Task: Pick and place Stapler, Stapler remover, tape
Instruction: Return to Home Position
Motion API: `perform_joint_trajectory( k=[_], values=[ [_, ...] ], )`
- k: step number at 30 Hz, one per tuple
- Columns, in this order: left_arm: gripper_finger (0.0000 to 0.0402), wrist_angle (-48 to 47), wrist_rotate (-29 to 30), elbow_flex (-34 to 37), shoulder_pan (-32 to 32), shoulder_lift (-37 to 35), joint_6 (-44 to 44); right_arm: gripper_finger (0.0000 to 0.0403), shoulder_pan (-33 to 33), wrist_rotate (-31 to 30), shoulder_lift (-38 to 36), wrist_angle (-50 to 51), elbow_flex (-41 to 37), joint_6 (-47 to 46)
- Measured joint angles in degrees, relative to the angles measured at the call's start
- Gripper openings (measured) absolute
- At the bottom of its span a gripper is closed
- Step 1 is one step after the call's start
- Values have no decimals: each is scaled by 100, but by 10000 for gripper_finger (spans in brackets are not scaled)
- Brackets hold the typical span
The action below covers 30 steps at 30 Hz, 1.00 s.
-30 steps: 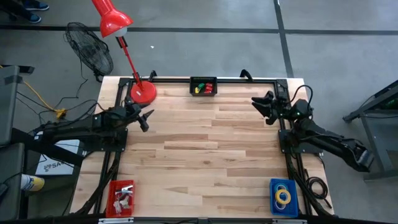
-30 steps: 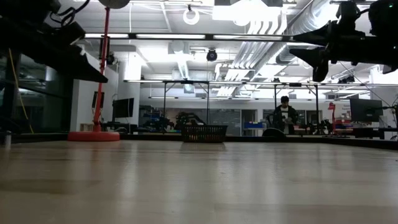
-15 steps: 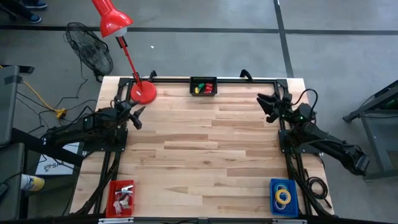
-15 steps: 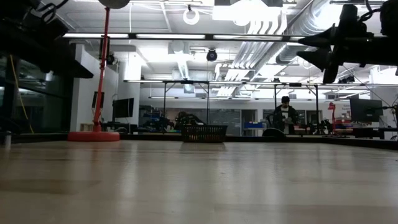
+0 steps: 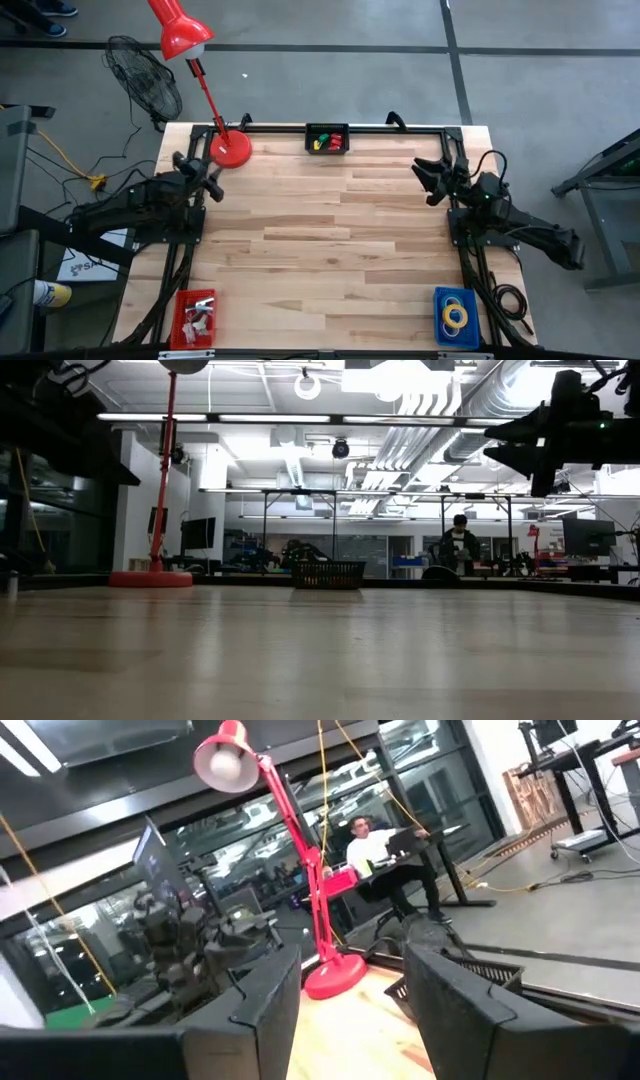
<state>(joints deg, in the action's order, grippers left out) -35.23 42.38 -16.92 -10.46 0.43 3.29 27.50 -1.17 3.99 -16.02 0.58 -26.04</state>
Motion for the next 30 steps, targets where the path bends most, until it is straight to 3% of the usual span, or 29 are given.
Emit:
perform_joint_trajectory(
  k=[6, 13, 30],
  values=[
    [169, -549, 266, -486, -1, -4, 19, 169, -112, -250, -361, 625, 4, 76],
    [169, -378, -5, -96, -2, -4, 260, 169, -207, -652, -379, 715, 7, 268],
    [169, 1902, -974, 1054, -2, -4, 84, 169, -207, -727, -379, 695, 2, 402]
  ],
)
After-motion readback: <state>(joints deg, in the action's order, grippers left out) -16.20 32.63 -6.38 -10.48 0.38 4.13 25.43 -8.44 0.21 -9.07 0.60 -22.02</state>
